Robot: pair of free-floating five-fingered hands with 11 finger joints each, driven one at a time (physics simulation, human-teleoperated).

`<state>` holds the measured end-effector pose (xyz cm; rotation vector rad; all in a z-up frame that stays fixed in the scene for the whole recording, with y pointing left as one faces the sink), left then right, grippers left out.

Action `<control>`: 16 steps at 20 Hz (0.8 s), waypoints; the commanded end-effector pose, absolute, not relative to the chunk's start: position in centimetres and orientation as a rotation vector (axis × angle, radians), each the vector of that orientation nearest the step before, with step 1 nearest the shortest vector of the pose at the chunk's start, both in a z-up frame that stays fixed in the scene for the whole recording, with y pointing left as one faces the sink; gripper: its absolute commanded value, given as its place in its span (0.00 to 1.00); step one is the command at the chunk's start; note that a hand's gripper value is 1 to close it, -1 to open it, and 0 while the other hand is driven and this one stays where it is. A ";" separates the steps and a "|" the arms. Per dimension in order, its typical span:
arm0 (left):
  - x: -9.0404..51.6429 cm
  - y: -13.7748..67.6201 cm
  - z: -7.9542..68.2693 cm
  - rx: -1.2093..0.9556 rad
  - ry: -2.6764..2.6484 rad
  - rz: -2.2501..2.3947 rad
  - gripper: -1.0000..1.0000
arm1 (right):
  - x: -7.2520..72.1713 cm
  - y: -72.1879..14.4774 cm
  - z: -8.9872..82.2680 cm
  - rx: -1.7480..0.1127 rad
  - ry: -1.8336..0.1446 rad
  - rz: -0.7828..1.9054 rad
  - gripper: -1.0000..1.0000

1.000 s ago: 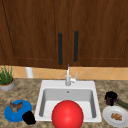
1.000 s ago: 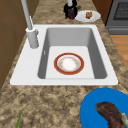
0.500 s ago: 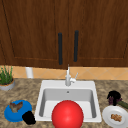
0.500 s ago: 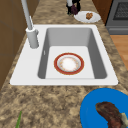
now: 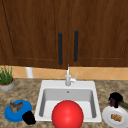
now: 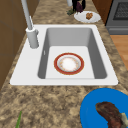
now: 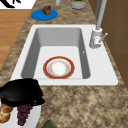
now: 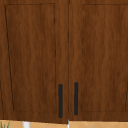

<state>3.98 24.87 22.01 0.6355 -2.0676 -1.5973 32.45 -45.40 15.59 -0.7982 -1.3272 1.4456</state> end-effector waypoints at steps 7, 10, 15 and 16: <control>4.0 24.9 22.0 0.635 -2.068 -1.597 0.50 | 30.9 -45.1 9.3 -0.811 -1.345 1.402 1.00; 4.0 24.9 22.0 0.635 -2.068 -1.597 0.50 | 30.5 -45.1 7.0 -0.819 -1.345 1.398 1.00; 4.0 24.9 22.0 0.635 -2.068 -1.597 0.50 | 30.3 -46.1 8.9 -0.816 -1.436 1.345 0.00; 4.0 24.9 22.0 0.635 -2.068 -1.597 0.50 | 30.2 -46.2 9.6 -0.862 -1.480 1.325 0.00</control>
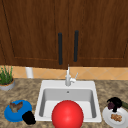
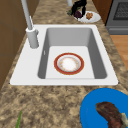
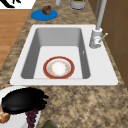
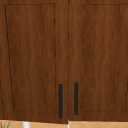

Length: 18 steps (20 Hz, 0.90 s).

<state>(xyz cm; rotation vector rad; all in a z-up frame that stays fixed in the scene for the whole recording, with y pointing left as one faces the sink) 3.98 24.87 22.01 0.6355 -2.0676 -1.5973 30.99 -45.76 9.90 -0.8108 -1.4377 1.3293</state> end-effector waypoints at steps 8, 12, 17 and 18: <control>4.0 24.9 22.0 0.635 -2.068 -1.597 0.50 | 30.2 -45.4 13.3 -0.886 -1.430 1.293 0.00; 4.0 24.9 22.0 0.635 -2.068 -1.597 0.50 | 29.5 -44.2 15.0 -0.862 -1.365 1.330 0.00; 4.0 24.9 22.0 0.635 -2.068 -1.597 0.50 | 30.2 -43.7 15.3 -0.866 -1.342 1.340 0.00; 4.0 24.9 22.0 0.635 -2.068 -1.597 0.50 | 29.6 -44.0 15.2 -0.881 -1.406 1.309 0.00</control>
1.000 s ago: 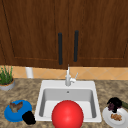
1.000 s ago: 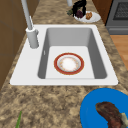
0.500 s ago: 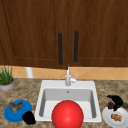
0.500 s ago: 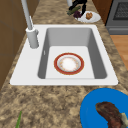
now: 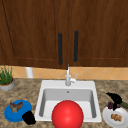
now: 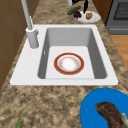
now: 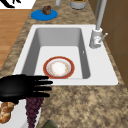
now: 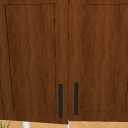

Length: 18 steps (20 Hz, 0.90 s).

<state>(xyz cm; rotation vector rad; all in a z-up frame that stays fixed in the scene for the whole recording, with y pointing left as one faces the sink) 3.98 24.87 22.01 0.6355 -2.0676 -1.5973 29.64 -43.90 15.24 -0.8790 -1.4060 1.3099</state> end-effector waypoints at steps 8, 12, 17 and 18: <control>4.0 24.9 22.0 0.635 -2.068 -1.597 0.50 | 28.7 -42.1 16.7 -0.841 -1.239 1.255 0.00; 4.0 24.9 22.0 0.635 -2.068 -1.597 0.50 | 27.5 -41.4 18.3 -0.815 -1.208 1.216 0.00; 4.0 24.9 22.0 0.635 -2.068 -1.597 0.50 | 25.6 -40.1 19.6 -0.760 -1.166 1.209 0.00; 4.0 24.9 22.0 0.635 -2.068 -1.597 0.50 | 25.3 -39.8 19.8 -0.750 -1.162 1.209 0.00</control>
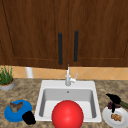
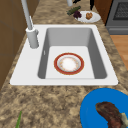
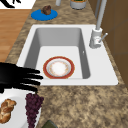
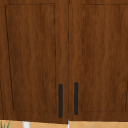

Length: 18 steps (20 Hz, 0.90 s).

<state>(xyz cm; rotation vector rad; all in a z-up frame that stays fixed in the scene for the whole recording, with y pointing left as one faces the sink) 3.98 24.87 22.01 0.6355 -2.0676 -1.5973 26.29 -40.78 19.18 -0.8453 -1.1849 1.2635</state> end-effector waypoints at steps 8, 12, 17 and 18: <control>4.0 24.9 22.0 0.635 -2.068 -1.597 0.50 | 22.4 -37.4 22.2 -0.718 -1.109 1.226 0.00; 4.0 24.9 22.0 0.635 -2.068 -1.597 0.50 | 21.1 -36.0 23.9 -0.712 -1.047 1.250 0.00; 4.0 24.9 22.0 0.635 -2.068 -1.597 0.50 | 20.0 -33.6 24.9 -0.629 -1.059 1.242 0.00; 4.0 24.9 22.0 0.635 -2.068 -1.597 0.50 | 19.9 -33.1 25.1 -0.620 -1.058 1.243 0.00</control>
